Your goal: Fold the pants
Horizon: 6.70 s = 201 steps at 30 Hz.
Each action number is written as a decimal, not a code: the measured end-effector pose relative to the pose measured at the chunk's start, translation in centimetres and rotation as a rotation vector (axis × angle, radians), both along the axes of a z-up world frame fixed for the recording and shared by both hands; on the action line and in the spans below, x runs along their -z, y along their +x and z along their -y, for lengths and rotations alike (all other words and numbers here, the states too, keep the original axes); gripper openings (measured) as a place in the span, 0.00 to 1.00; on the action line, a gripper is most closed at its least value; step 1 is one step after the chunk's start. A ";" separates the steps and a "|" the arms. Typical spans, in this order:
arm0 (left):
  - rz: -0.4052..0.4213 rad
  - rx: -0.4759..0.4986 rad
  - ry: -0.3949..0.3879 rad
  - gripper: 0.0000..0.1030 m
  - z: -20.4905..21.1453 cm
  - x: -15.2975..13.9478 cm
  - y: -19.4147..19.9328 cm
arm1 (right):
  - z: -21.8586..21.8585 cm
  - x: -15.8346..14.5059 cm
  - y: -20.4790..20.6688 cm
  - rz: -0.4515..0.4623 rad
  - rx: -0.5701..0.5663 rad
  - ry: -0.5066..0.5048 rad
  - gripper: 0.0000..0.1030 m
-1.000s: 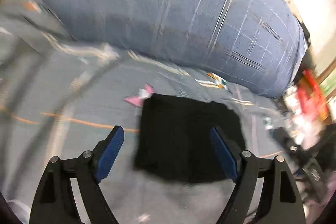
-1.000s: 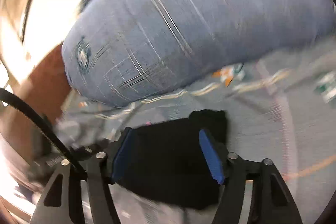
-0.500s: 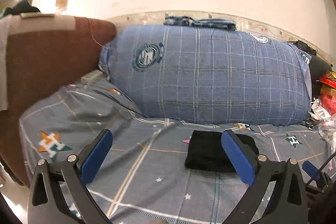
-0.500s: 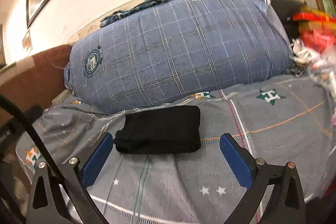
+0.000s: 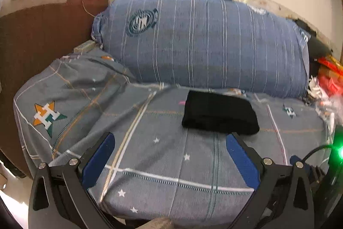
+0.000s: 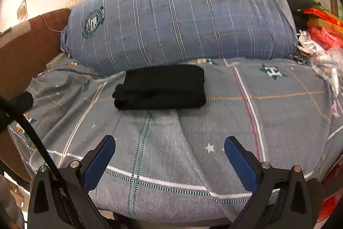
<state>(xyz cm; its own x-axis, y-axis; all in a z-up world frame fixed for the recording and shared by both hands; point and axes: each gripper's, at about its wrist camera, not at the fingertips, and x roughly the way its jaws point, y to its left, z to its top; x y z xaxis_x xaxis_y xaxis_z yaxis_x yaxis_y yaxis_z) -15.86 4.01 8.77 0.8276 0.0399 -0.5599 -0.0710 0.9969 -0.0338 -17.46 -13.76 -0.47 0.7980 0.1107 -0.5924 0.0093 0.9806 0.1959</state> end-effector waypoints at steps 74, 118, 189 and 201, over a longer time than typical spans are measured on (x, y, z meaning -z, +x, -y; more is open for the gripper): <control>-0.471 0.007 -0.070 1.00 -1.8 15.7 6.7 | 3.9 5.1 4.8 -0.157 0.064 0.094 1.00; -0.543 0.264 -0.481 0.60 3.5 11.5 30.0 | 13.0 5.9 26.0 -0.151 -0.152 0.658 0.45; -0.375 0.157 -0.309 0.60 -7.4 9.7 10.6 | 28.8 2.1 12.2 -0.346 0.242 -0.132 0.85; -0.431 0.104 -0.292 0.60 -7.1 9.9 13.0 | 30.7 6.4 23.7 -0.450 0.327 -0.253 0.69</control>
